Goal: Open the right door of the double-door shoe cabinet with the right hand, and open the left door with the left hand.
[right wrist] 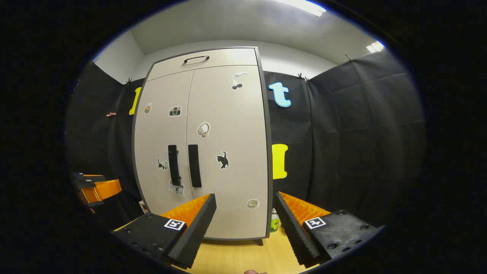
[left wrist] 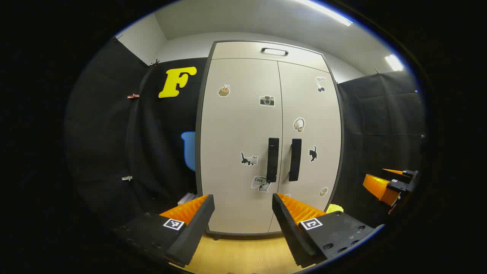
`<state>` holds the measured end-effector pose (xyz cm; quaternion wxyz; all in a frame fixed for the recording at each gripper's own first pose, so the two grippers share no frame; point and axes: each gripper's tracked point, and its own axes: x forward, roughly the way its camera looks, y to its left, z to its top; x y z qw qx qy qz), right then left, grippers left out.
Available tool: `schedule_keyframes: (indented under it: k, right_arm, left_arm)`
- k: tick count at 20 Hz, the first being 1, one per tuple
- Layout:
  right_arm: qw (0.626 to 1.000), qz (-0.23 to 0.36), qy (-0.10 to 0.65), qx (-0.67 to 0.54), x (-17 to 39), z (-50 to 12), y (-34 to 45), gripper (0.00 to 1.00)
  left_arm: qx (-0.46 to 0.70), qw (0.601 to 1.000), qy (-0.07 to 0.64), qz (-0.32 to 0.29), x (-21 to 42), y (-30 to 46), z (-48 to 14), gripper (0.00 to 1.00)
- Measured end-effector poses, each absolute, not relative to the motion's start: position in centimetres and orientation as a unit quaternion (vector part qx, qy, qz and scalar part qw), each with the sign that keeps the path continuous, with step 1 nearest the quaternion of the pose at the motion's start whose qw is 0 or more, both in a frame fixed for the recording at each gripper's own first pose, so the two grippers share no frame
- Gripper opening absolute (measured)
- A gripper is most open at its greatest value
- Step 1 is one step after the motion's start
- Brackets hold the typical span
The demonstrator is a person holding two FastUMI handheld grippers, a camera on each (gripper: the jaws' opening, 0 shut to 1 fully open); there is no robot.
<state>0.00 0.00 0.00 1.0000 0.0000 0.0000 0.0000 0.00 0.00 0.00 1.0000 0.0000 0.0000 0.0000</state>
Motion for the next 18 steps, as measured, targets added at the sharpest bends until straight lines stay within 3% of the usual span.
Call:
schedule_keyframes:
  k: [18]
  right_arm:
    - [0.999,0.015,0.028,-0.003,1.4,-0.7,2.6,0.98]
  left_arm:
    - [0.003,1.0,0.004,0.002,0.2,1.3,-0.4,0.95]
